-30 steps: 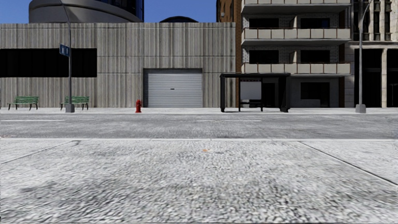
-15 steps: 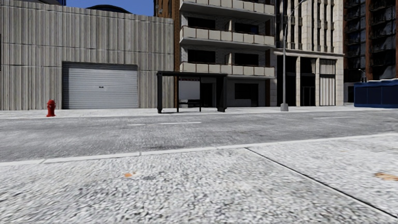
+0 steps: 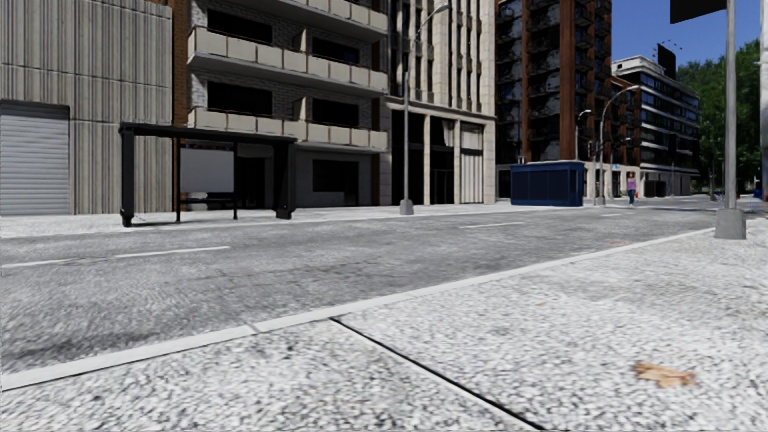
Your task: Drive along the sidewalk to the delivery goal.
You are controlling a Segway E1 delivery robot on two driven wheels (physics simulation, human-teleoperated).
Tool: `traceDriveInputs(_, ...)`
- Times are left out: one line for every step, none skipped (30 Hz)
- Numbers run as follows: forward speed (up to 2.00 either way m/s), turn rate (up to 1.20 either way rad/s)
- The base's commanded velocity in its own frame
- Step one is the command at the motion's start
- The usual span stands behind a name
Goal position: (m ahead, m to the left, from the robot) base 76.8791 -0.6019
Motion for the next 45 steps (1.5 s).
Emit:
traceDriveInputs(1.86,-0.81)
traceDriveInputs(1.86,-0.81)
traceDriveInputs(1.86,-0.81)
traceDriveInputs(1.87,-0.81)
traceDriveInputs(1.87,-0.81)
traceDriveInputs(1.87,-0.81)
traceDriveInputs(1.87,-0.81)
traceDriveInputs(1.87,-0.81)
traceDriveInputs(1.88,-0.81)
traceDriveInputs(1.88,-0.81)
traceDriveInputs(1.88,-0.81)
traceDriveInputs(1.88,-0.81)
traceDriveInputs(1.88,-0.81)
traceDriveInputs(1.88,-0.81)
traceDriveInputs(1.88,-0.81)
traceDriveInputs(1.88,-0.81)
traceDriveInputs(1.88,-0.81)
traceDriveInputs(1.88,-0.81)
traceDriveInputs(1.88,-0.81)
traceDriveInputs(1.88,-0.81)
traceDriveInputs(1.88,-0.81)
traceDriveInputs(1.88,-0.81)
traceDriveInputs(1.88,-0.81)
traceDriveInputs(1.88,-0.81)
traceDriveInputs(1.88,-0.81)
traceDriveInputs(1.88,-0.81)
traceDriveInputs(1.88,-0.80)
traceDriveInputs(1.88,-0.80)
traceDriveInputs(1.88,-0.78)
traceDriveInputs(1.88,-0.71)
traceDriveInputs(1.88,-0.24)
traceDriveInputs(1.88,-0.09)
traceDriveInputs(1.88,0.00)
traceDriveInputs(1.88,0.00)
traceDriveInputs(1.88,0.00)
traceDriveInputs(1.88,0.00)
traceDriveInputs(1.88,0.00)
traceDriveInputs(1.88,0.00)
traceDriveInputs(1.88,0.00)
traceDriveInputs(1.88,0.00)
traceDriveInputs(1.88,0.00)
traceDriveInputs(1.88,0.00)
traceDriveInputs(1.88,0.00)
traceDriveInputs(1.88,0.00)
traceDriveInputs(1.88,0.00)
